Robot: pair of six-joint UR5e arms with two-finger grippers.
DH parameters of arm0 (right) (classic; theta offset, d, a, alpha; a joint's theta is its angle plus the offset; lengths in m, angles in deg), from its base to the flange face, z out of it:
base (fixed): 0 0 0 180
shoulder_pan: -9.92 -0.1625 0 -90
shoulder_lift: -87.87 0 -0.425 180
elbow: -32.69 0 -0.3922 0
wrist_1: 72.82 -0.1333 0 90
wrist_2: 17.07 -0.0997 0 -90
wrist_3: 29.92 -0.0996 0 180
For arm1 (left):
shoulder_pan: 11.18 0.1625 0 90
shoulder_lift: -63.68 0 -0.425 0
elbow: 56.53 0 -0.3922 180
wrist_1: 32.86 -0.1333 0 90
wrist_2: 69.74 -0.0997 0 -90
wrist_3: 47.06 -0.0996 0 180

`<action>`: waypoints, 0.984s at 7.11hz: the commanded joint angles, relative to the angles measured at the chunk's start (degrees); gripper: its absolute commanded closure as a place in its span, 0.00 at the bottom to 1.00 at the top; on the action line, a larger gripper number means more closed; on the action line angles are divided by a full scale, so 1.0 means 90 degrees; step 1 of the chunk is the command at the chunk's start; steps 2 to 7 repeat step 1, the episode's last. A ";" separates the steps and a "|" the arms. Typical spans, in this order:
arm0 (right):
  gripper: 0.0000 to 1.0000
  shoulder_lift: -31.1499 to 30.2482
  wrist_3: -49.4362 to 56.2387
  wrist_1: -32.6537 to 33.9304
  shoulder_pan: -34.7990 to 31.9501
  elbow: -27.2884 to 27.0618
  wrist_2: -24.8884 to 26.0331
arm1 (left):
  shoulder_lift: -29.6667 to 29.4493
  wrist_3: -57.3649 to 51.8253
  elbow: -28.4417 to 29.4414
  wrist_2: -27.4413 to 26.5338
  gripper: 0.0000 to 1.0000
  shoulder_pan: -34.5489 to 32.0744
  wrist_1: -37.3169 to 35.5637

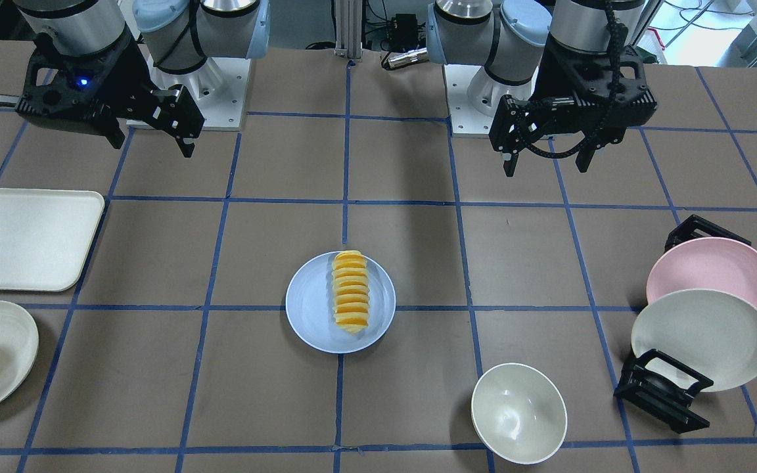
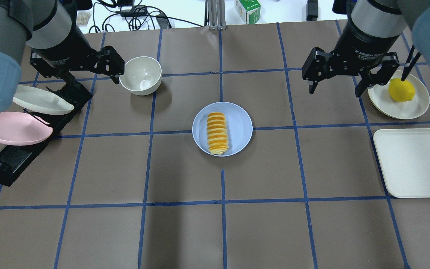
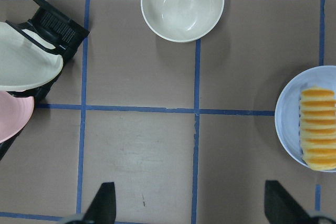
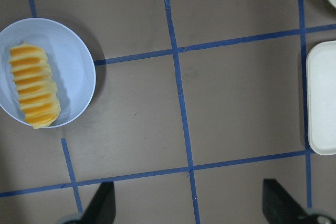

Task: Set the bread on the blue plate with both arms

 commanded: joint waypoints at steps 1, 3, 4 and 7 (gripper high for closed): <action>0.00 0.0011 0.0010 0.0048 0.0000 0.0019 0.0000 | -0.0012 -0.0013 0.0010 0.0000 0.00 0.0000 -0.0005; 0.00 0.0011 0.0010 0.0048 0.0000 0.0019 0.0000 | -0.0012 -0.0013 0.0010 0.0000 0.00 0.0000 -0.0005; 0.00 0.0011 0.0010 0.0048 0.0000 0.0019 0.0000 | -0.0012 -0.0013 0.0010 0.0000 0.00 0.0000 -0.0005; 0.00 0.0011 0.0010 0.0048 0.0000 0.0019 0.0000 | -0.0012 -0.0013 0.0010 0.0000 0.00 0.0000 -0.0005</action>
